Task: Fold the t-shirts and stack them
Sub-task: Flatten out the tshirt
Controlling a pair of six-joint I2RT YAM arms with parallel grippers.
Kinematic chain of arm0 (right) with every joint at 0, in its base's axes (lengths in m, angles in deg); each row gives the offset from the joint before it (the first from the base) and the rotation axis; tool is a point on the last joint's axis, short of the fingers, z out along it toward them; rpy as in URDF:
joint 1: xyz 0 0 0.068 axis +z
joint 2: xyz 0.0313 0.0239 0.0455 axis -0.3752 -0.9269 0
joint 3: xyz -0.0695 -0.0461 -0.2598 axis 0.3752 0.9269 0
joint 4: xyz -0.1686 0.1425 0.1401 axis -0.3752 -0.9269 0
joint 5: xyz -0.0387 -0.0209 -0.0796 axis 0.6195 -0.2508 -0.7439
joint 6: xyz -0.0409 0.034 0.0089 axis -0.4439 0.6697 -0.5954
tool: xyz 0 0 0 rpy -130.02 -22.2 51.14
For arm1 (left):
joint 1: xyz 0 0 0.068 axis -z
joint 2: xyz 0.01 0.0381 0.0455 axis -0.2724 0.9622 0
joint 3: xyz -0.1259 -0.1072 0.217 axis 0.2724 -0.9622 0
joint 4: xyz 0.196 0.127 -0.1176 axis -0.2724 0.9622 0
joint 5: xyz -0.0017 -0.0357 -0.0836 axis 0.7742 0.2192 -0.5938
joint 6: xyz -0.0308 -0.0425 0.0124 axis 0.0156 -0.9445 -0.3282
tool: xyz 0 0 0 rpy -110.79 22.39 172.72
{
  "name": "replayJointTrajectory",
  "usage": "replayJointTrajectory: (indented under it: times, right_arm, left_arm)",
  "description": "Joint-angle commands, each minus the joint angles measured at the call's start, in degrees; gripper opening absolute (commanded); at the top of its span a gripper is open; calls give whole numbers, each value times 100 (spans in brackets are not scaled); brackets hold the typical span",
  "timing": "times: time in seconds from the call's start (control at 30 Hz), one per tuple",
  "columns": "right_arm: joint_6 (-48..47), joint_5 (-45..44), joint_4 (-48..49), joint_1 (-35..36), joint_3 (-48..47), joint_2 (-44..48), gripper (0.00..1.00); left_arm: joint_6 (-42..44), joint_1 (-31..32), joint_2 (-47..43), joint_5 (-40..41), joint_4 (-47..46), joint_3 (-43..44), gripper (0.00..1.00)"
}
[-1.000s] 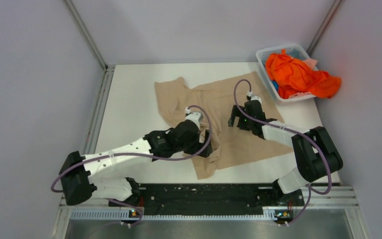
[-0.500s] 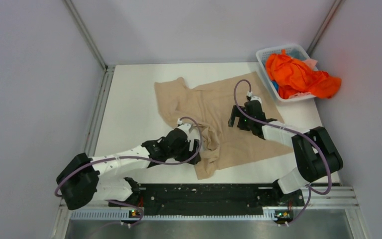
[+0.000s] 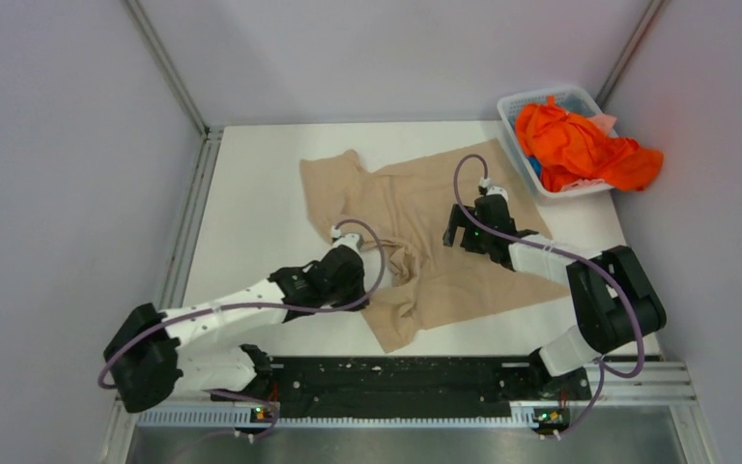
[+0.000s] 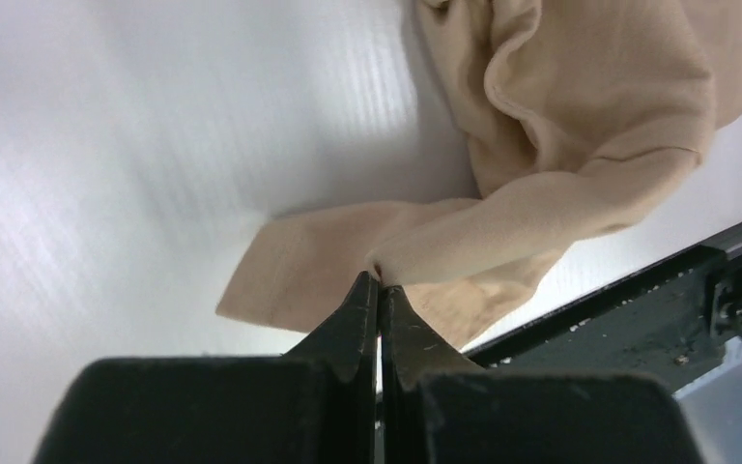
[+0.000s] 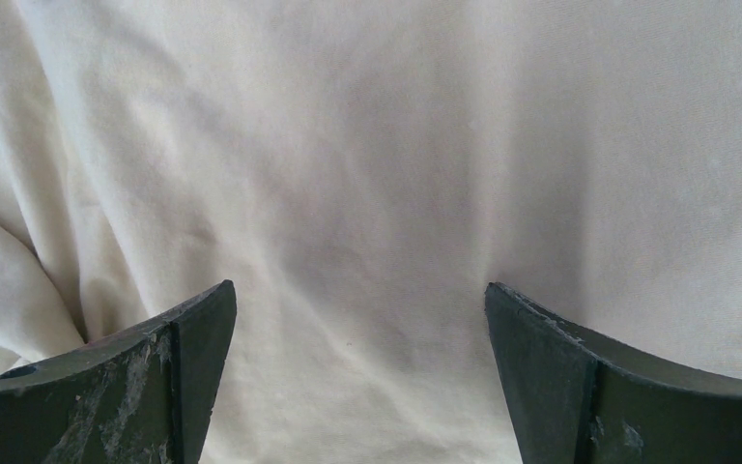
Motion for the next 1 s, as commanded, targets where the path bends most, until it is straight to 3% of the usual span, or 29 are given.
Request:
replayJointTrajectory:
  times: [0.0,0.17,0.33,0.5,0.57,0.7,0.77,0.8,0.87,0.9,0.97]
  right_arm:
    - [-12,14,-233,-21,-15,-52,99]
    - [29,-68,-659,-20,-142,-89,99]
    - [29,-189,-903,-25,-248,-154,99]
    - [50,-374,-1073,-22,-345,-249,99]
    - [63,-410,-1101,-25,-367,-302,99]
    - [67,-490,-1096,-25,-393,-398,99]
    - [47,-477,-1085,-20,-405,-400,99]
    - [35,-477,-1086,-26,-413,-392,99]
    - [1,-468,-1080,-21,-409,-368,99]
    - [-12,-464,-1060,-21,-399,-346,99]
    - [-46,-454,-1055,-22,-396,-304,99]
  left_arm:
    - [-2060,-57,-1269,881,1885,-291,0]
    - [-4119,-68,-2215,100,4288,-441,0]
    - [-5046,250,-3134,-488,5047,-536,0]
    - [-5463,598,-3302,-1126,5748,-667,0]
    - [-5390,697,-3148,-1370,5675,-734,0]
    - [-4606,920,-2398,-1941,4089,-787,0]
    - [-4182,1062,-1872,-1845,3623,-466,0]
    - [-3883,1086,-1609,-1748,3642,-253,4]
    - [-3543,1088,-1189,-1321,3979,241,34]
    - [-3481,1081,-1038,-969,4361,510,43]
    - [-3413,991,-832,-157,5068,1107,76]
